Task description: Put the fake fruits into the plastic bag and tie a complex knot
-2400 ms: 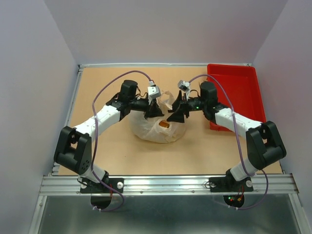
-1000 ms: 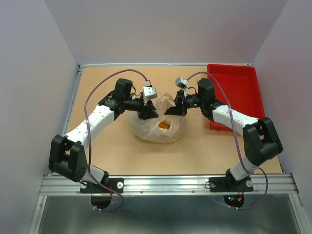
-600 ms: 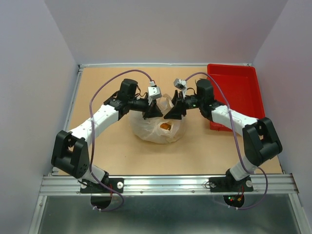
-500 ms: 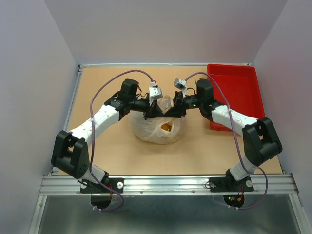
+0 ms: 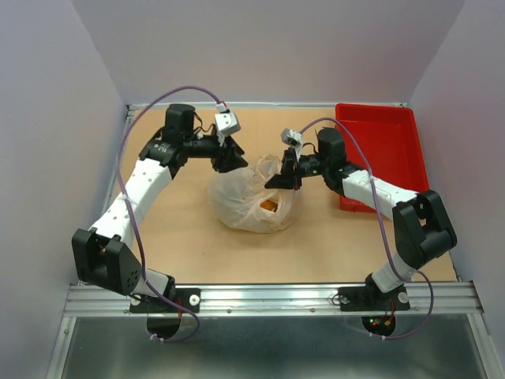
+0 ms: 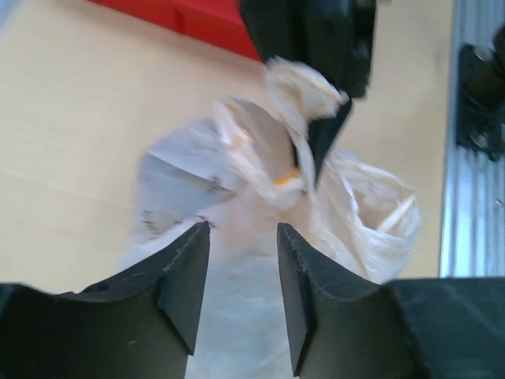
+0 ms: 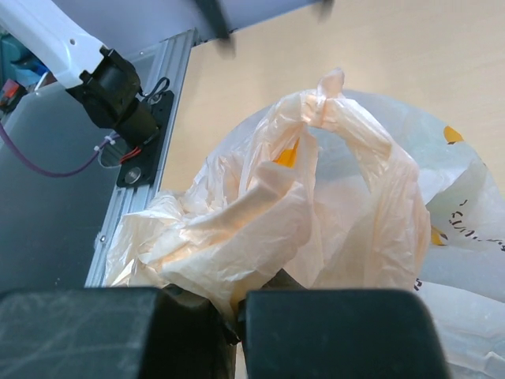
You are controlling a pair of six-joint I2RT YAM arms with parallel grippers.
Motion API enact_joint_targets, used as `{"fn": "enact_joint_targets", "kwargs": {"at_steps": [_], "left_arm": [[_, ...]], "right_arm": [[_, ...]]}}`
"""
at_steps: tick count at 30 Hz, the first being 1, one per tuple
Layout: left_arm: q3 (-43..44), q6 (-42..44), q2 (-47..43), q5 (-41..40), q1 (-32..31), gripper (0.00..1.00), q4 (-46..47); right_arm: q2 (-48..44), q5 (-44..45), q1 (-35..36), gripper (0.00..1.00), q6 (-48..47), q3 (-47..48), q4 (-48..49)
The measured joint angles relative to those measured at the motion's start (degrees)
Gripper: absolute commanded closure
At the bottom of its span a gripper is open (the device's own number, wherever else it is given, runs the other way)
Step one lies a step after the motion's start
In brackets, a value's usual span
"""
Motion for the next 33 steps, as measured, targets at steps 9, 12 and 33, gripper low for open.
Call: {"fn": "enact_joint_targets", "kwargs": {"at_steps": [9,12,33], "left_arm": [[19.17,20.85,2.71,1.75,1.14,0.13,-12.55],[22.32,31.71,6.43,2.89,0.55,0.01,-20.98],[28.22,64.96,15.54,3.54,-5.53,0.04,-41.83]], "right_arm": [[0.0,-2.05,0.37,1.0,-5.03,0.24,-1.07],[0.0,-2.62,1.09,1.0,-7.58,0.74,-1.95],[0.26,-3.26,3.72,0.99,-16.87,3.39,-8.2]]}}
